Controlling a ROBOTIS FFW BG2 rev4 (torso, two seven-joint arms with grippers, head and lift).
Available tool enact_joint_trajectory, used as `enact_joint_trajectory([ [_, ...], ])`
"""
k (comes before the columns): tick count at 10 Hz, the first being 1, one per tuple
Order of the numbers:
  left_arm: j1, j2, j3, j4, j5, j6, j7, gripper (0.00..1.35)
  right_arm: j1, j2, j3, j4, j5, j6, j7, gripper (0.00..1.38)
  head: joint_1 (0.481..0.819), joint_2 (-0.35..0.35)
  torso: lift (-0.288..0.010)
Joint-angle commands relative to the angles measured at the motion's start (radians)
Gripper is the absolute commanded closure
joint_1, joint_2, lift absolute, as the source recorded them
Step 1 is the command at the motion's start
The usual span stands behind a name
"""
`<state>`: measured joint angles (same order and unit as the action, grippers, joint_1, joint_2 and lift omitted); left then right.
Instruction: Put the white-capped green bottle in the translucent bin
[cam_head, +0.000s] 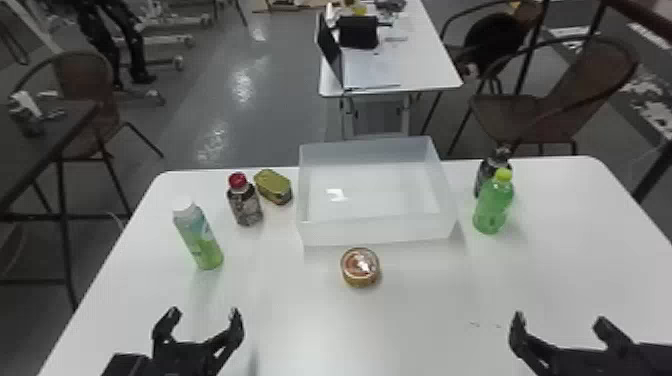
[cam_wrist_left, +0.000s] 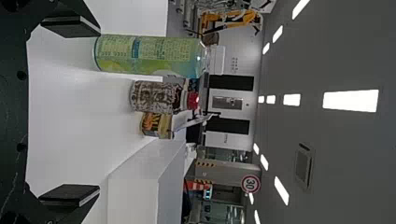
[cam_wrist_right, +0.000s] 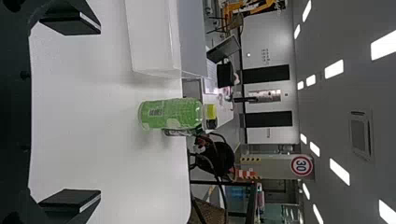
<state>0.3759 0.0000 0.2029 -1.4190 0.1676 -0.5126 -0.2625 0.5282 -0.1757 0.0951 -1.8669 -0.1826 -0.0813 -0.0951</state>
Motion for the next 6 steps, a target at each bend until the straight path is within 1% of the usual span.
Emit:
enact_joint_trajectory([
  [1, -0.009, -0.003, 0.001, 0.005, 0.001, 0.009, 0.008, 0.12, 0.001, 0.001, 0.0, 0.0, 0.0, 0.0, 0.002, 0.06, 0.695, 0.115, -0.072],
  [3, -0.012, -0.003, 0.001, 0.005, 0.001, 0.012, 0.031, 0.12, 0.001, 0.002, 0.0, 0.002, 0.0, 0.0, 0.003, 0.06, 0.695, 0.121, -0.072],
  [6, -0.022, -0.003, -0.005, 0.006, -0.005, 0.034, 0.043, 0.12, -0.001, 0.01, 0.0, 0.005, 0.002, 0.0, 0.005, 0.06, 0.695, 0.127, -0.072],
])
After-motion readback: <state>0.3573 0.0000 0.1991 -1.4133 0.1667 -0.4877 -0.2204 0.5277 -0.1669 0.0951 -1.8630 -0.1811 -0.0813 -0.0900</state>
